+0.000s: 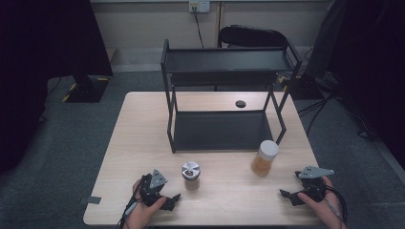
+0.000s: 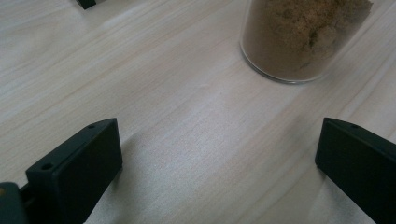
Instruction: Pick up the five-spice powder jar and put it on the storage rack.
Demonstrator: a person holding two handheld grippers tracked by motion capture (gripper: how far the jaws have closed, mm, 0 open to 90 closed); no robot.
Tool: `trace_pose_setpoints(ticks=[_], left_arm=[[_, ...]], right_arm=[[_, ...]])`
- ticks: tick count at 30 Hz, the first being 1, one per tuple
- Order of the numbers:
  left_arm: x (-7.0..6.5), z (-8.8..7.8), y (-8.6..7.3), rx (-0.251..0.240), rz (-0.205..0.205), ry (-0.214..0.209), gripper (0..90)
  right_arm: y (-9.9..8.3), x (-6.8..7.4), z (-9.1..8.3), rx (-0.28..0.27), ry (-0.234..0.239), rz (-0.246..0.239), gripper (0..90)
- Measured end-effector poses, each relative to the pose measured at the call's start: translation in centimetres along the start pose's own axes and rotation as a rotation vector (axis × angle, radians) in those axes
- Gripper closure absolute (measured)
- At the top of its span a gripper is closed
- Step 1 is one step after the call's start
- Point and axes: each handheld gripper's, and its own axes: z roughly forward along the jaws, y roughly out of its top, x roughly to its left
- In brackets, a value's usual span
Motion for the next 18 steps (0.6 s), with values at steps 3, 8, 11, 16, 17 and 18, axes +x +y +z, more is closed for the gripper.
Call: trace_pose_setpoints(ticks=[3,8,11,16,17,18], left_arm=[[-0.06,0.00,0.02,0.001,-0.003,0.002,0.0],[-0.15,0.02,0.05,0.001,-0.006,0.006,0.0],[-0.18,0.00,0.05,0.002,-0.007,0.006,0.0],[-0.07,-0.06,-0.01,0.000,0.003,-0.007,0.2],[-0.09,-0.07,-0.03,-0.001,0.005,-0.010,0.3],[-0.12,-0.07,-0.04,-0.003,0.004,-0.013,0.6]], right_arm=[[0.00,0.00,0.00,0.000,0.000,0.000,0.0],[0.00,0.00,0.00,0.000,0.000,0.000,0.0],[0.00,0.00,0.00,0.000,0.000,0.000,0.0],[0.01,0.00,0.00,0.000,0.000,0.000,0.0],[0.01,-0.01,0.00,0.000,0.000,0.000,0.0],[0.01,-0.01,0.00,0.000,0.000,0.000,0.0]])
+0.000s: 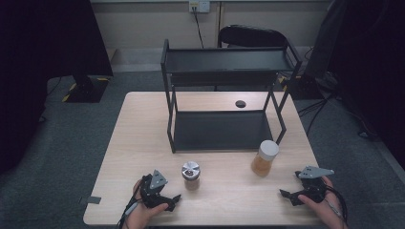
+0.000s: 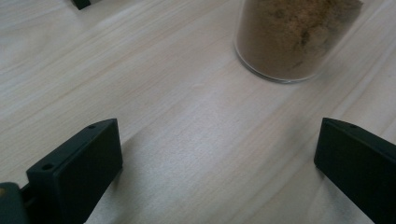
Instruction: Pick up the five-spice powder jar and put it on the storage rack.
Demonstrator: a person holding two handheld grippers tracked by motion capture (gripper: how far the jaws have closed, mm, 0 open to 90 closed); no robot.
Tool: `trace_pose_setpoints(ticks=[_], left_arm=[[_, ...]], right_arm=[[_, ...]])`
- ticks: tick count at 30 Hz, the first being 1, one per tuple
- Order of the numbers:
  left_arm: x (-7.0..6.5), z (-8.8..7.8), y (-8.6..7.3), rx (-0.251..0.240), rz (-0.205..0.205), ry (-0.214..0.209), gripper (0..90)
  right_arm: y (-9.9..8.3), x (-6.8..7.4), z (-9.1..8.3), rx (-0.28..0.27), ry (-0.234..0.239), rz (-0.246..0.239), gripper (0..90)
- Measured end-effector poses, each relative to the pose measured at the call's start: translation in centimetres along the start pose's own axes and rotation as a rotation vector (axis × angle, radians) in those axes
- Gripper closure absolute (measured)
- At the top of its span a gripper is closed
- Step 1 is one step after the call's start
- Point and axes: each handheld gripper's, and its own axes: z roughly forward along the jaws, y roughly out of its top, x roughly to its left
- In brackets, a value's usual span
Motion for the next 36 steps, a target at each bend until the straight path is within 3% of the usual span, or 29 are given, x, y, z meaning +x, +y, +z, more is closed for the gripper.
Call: trace_pose_setpoints(ticks=[10,28,36], left_arm=[[0.0,0.2,0.5,-0.052,0.006,-0.079,1.9],[0.0,1.3,1.6,-0.103,-0.024,-0.137,1.8],[-0.2,1.9,1.9,-0.119,-0.030,-0.141,2.7]], right_arm=[[0.0,0.0,0.0,0.000,0.000,0.001,0.0],[0.0,0.0,0.0,0.000,0.000,0.000,0.0],[0.0,0.0,0.0,0.000,0.000,0.000,0.0]])
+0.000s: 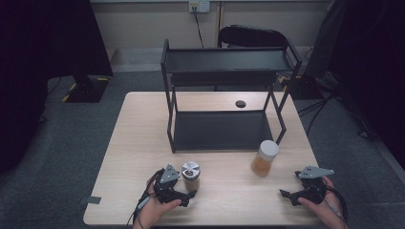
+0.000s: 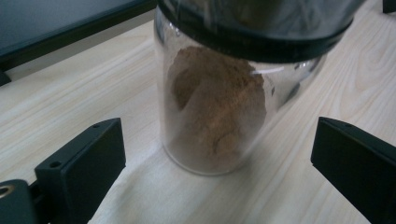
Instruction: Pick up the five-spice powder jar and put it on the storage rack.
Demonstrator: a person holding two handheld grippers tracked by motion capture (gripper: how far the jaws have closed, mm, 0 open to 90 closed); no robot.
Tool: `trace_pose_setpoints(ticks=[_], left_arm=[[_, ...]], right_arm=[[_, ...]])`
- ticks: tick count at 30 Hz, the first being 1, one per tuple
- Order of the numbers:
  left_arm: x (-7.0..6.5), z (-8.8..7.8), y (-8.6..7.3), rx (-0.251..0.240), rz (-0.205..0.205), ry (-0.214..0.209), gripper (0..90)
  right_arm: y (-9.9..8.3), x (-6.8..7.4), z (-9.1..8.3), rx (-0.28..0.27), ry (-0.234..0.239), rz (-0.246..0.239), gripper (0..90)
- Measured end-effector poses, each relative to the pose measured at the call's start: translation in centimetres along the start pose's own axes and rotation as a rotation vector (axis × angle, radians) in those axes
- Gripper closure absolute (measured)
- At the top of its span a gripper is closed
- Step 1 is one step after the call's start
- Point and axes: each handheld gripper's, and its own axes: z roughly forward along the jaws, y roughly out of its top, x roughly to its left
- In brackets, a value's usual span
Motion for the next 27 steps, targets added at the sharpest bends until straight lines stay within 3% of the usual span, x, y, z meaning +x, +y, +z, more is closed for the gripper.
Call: trace_pose_setpoints(ticks=[11,21,27], left_arm=[[-0.3,1.0,0.6,-0.011,-0.011,0.003,4.0],[-0.3,1.5,0.6,-0.037,-0.037,0.007,12.3],[-0.2,1.7,0.7,-0.040,-0.031,0.000,16.4]], right_arm=[[0.0,0.0,0.0,0.000,0.000,0.000,0.0],[0.0,0.0,0.0,0.000,0.000,0.000,0.0],[0.0,0.0,0.0,0.000,0.000,0.000,0.0]])
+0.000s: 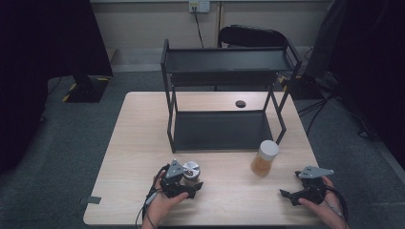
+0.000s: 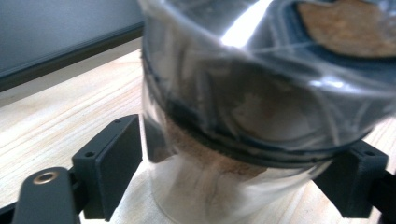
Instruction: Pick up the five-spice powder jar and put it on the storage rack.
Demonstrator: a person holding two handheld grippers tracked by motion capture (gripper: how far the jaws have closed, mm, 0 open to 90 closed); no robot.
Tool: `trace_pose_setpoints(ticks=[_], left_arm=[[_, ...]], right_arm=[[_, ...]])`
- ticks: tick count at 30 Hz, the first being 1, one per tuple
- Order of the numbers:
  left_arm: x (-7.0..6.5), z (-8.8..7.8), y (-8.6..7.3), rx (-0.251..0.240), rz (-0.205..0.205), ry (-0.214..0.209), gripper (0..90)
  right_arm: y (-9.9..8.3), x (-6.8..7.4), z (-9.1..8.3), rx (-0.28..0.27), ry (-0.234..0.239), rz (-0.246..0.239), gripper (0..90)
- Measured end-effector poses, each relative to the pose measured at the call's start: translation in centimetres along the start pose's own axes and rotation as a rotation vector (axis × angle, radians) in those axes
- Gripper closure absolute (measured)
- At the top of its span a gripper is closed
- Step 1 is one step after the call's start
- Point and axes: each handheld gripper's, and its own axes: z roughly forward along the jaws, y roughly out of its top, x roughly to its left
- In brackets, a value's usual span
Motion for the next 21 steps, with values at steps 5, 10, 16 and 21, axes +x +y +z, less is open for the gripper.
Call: trace_pose_setpoints(ticks=[5,10,16,21], left_arm=[[0.0,0.2,-0.1,0.000,0.007,0.004,20.6],[0.0,0.2,-0.2,-0.001,0.017,0.013,24.2],[-0.3,0.3,-0.2,-0.002,0.039,0.021,27.7],[-1.4,0.2,-0.3,-0.010,0.087,0.064,29.9]], right_arm=[[0.0,0.0,0.0,0.000,0.000,0.000,0.0],[0.0,0.0,0.0,0.000,0.000,0.000,0.0],[0.0,0.0,0.0,0.000,0.000,0.000,0.0],[0.0,0.0,0.0,0.000,0.000,0.000,0.0]])
